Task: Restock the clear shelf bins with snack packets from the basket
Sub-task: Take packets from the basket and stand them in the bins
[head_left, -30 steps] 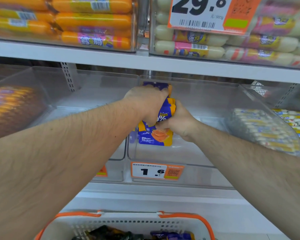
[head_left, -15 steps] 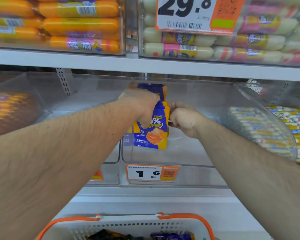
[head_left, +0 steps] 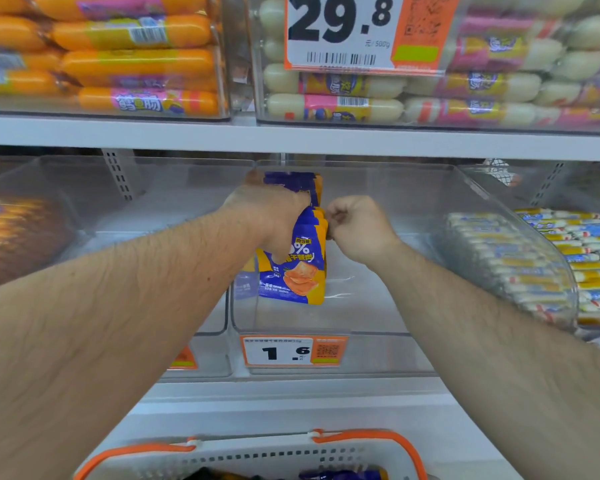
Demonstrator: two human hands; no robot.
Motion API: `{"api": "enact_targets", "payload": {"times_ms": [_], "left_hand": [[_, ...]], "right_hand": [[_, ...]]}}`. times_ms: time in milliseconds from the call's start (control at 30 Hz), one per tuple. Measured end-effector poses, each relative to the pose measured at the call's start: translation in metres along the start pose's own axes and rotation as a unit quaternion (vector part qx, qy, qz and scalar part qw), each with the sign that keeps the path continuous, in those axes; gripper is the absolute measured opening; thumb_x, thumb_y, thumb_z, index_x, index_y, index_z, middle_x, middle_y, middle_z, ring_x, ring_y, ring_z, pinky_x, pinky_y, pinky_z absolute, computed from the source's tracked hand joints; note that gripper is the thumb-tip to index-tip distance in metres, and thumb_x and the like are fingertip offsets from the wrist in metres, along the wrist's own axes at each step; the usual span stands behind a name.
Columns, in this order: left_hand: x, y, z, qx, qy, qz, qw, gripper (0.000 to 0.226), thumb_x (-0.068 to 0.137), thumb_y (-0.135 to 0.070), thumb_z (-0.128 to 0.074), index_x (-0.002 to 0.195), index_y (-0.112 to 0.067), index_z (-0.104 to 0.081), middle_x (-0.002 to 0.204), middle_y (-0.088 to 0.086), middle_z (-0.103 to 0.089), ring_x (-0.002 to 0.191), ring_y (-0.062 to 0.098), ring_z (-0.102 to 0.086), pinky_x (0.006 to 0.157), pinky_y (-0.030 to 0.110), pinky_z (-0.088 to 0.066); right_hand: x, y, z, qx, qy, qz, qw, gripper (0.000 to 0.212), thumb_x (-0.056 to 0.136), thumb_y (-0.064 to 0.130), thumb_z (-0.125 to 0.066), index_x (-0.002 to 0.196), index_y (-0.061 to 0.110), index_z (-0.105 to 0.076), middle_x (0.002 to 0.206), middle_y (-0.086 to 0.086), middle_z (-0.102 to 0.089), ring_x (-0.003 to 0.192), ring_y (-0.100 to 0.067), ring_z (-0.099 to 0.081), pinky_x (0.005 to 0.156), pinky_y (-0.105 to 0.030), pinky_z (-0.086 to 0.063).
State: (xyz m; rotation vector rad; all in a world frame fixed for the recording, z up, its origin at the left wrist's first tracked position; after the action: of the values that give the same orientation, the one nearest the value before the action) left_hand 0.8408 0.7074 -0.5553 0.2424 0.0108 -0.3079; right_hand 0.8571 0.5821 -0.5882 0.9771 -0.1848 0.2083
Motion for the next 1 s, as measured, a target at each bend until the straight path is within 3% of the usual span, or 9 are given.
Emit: {"api": "enact_targets", "payload": {"times_ms": [133, 300, 467, 500, 567, 633, 733, 900, 1000], "left_hand": [[0.000, -0.003, -0.001, -0.003, 0.003, -0.003, 1.000, 0.084, 0.056, -0.039, -0.086, 0.125, -0.025, -0.040, 0.096, -0.006, -0.051, 0.083, 0.018, -0.049, 0.062, 0.031, -0.043], [0.000, -0.002, 0.001, -0.006, 0.011, 0.002, 1.000, 0.085, 0.055, -0.039, -0.087, 0.126, -0.024, -0.043, 0.098, -0.005, -0.053, 0.083, 0.019, -0.052, 0.060, 0.029, -0.044], [0.001, -0.004, 0.003, -0.004, 0.021, 0.001, 1.000, 0.081, 0.054, -0.039, -0.087, 0.123, -0.025, -0.047, 0.103, -0.002, -0.057, 0.086, 0.021, -0.054, 0.064, 0.029, -0.046], [0.002, -0.003, 0.002, -0.004, 0.023, 0.002, 1.000, 0.082, 0.054, -0.039, -0.087, 0.124, -0.025, -0.047, 0.106, -0.002, -0.059, 0.089, 0.022, -0.056, 0.066, 0.030, -0.048], [0.004, -0.004, 0.002, 0.006, 0.023, 0.004, 1.000, 0.088, 0.053, -0.041, -0.086, 0.130, -0.026, -0.046, 0.113, -0.001, -0.060, 0.093, 0.023, -0.057, 0.070, 0.030, -0.049], [0.006, -0.005, 0.002, 0.005, 0.027, 0.003, 1.000, 0.092, 0.053, -0.043, -0.086, 0.134, -0.026, -0.045, 0.117, -0.001, -0.060, 0.096, 0.023, -0.058, 0.074, 0.032, -0.052], [0.009, -0.005, 0.001, -0.014, 0.035, 0.003, 0.999, 0.088, 0.052, -0.044, -0.086, 0.129, -0.025, -0.047, 0.112, -0.001, -0.062, 0.093, 0.022, -0.060, 0.073, 0.032, -0.053], [0.015, -0.001, 0.014, -0.039, -0.028, -0.008, 0.999, 0.059, 0.056, -0.031, -0.083, 0.102, -0.022, -0.046, 0.092, 0.001, -0.058, 0.079, 0.022, -0.057, 0.064, 0.029, -0.048], [0.024, 0.004, 0.020, -0.077, -0.039, -0.012, 0.996, 0.059, 0.048, -0.031, -0.081, 0.092, -0.030, -0.041, 0.092, 0.002, -0.061, 0.076, 0.026, -0.063, 0.067, 0.038, -0.057]], "right_hand": [[0.000, 0.006, 0.006, 0.049, -0.033, 0.008, 0.998, 0.036, 0.091, 0.007, -0.064, 0.065, 0.031, -0.060, 0.062, 0.010, -0.060, 0.057, -0.007, -0.055, 0.061, -0.026, -0.050], [-0.001, 0.008, 0.005, 0.076, -0.028, 0.015, 0.997, 0.022, 0.090, 0.015, -0.069, 0.072, 0.027, -0.064, 0.065, 0.013, -0.061, 0.060, 0.000, -0.055, 0.061, -0.020, -0.046], [0.003, 0.009, 0.006, 0.090, -0.003, -0.024, 0.996, 0.024, 0.083, -0.005, -0.059, 0.086, 0.019, -0.062, 0.076, 0.007, -0.063, 0.068, -0.009, -0.057, 0.058, -0.021, -0.045], [0.002, 0.004, 0.003, 0.077, 0.040, -0.052, 0.995, 0.028, 0.081, -0.007, -0.059, 0.097, 0.016, -0.059, 0.081, 0.006, -0.062, 0.070, -0.011, -0.056, 0.055, -0.020, -0.043], [-0.010, -0.014, -0.019, -0.029, 0.211, -0.110, 0.971, 0.048, 0.074, -0.001, -0.064, 0.118, 0.016, -0.053, 0.091, 0.003, -0.061, 0.071, -0.012, -0.055, 0.049, -0.017, -0.042], [-0.029, -0.038, -0.036, -0.141, 0.337, -0.149, 0.919, 0.076, 0.061, 0.015, -0.076, 0.130, 0.023, -0.045, 0.112, 0.004, -0.062, 0.086, -0.017, -0.061, 0.062, -0.023, -0.050], [-0.020, -0.051, -0.043, -0.094, 0.272, -0.148, 0.946, 0.095, 0.043, 0.028, -0.089, 0.130, 0.021, -0.050, 0.120, 0.003, -0.065, 0.104, -0.020, -0.065, 0.088, -0.040, -0.056], [0.003, -0.026, -0.032, -0.129, 0.139, -0.046, 0.981, 0.048, 0.074, 0.023, -0.082, 0.118, 0.013, -0.065, 0.110, -0.007, -0.071, 0.098, -0.024, -0.066, 0.077, -0.028, -0.050], [0.020, -0.017, -0.025, -0.162, 0.123, -0.067, 0.977, 0.047, 0.079, 0.033, -0.077, 0.119, 0.013, -0.063, 0.113, -0.008, -0.069, 0.101, -0.026, -0.065, 0.086, -0.033, -0.052]]}}
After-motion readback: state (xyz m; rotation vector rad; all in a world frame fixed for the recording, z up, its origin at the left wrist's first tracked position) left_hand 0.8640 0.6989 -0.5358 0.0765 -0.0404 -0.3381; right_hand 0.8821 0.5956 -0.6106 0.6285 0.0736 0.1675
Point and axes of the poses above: each hand's wrist, its own x-axis towards the middle knuckle, its own z-axis out of the back of the hand, y = z × x, the point moved 8 cm from there along x, towards the middle knuckle
